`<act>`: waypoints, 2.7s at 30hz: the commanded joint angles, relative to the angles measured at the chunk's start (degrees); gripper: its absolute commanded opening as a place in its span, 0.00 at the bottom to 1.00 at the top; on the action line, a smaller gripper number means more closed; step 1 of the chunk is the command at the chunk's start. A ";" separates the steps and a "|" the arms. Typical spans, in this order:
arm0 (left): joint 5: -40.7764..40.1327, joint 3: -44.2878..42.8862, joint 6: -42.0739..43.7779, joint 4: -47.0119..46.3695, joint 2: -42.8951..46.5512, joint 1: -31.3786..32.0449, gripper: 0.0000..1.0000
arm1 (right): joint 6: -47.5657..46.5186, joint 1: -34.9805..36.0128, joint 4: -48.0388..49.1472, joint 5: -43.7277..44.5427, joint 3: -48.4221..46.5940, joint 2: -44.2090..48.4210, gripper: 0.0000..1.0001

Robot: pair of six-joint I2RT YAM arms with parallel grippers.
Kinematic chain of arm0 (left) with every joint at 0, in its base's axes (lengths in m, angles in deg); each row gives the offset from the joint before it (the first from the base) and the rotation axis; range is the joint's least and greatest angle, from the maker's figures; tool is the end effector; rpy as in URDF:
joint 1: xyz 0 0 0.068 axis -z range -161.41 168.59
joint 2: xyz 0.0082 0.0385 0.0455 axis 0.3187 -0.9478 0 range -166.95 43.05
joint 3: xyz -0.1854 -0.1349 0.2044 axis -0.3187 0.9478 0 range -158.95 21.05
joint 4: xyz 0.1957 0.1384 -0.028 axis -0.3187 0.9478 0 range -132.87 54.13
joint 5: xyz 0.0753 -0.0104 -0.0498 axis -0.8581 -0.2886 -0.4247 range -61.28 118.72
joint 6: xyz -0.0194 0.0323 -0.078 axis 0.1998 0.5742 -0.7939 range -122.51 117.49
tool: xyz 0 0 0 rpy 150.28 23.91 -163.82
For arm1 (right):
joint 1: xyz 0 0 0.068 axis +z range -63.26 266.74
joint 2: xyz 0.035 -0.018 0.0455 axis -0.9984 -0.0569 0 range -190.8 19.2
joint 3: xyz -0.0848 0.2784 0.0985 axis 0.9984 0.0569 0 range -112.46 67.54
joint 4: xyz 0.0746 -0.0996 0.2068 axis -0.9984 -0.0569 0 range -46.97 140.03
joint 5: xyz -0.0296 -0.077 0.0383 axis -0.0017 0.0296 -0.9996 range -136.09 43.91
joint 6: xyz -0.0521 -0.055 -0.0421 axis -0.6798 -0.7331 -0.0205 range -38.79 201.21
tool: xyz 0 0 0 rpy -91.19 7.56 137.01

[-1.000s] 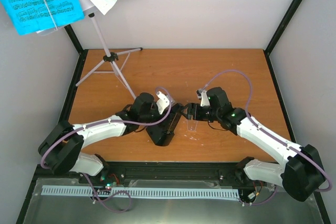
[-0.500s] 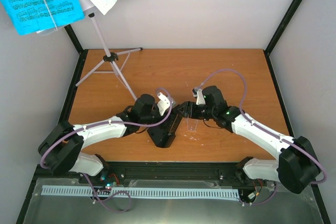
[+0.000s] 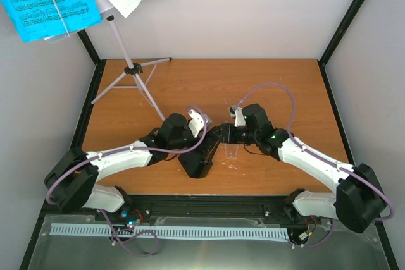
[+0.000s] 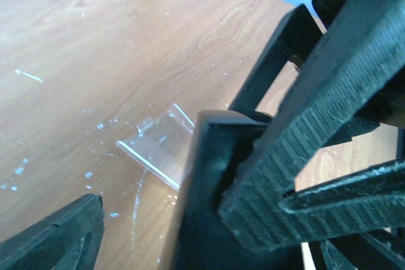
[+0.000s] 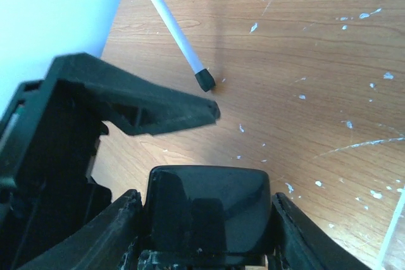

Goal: Pack up the instrument practice props

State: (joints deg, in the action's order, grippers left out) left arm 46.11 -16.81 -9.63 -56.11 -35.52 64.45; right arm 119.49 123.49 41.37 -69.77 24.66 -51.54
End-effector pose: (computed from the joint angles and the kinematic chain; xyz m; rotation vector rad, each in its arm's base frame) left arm 0.1924 -0.2311 0.2389 0.8955 1.9492 -0.8709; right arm 0.1920 0.1818 0.2590 -0.2210 2.3981 1.1332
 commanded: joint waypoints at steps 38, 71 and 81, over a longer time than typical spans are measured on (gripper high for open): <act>-1.52 -2.99 -24.59 19.37 23.75 -23.02 1.00 | -11.38 22.90 -10.52 51.59 -13.39 4.18 0.14; -0.93 6.29 -31.14 25.59 33.84 -23.02 0.99 | -6.94 27.61 -12.06 56.07 -18.82 -4.69 0.90; 4.19 10.88 -31.02 23.77 33.22 -22.97 0.99 | -7.42 19.48 -16.61 48.23 -18.23 6.86 1.00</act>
State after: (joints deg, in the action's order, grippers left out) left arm 45.87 -7.70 -41.12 -31.28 -1.29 41.72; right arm 109.57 149.26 27.55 -16.87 4.34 -48.76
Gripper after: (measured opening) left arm 0.995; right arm 0.998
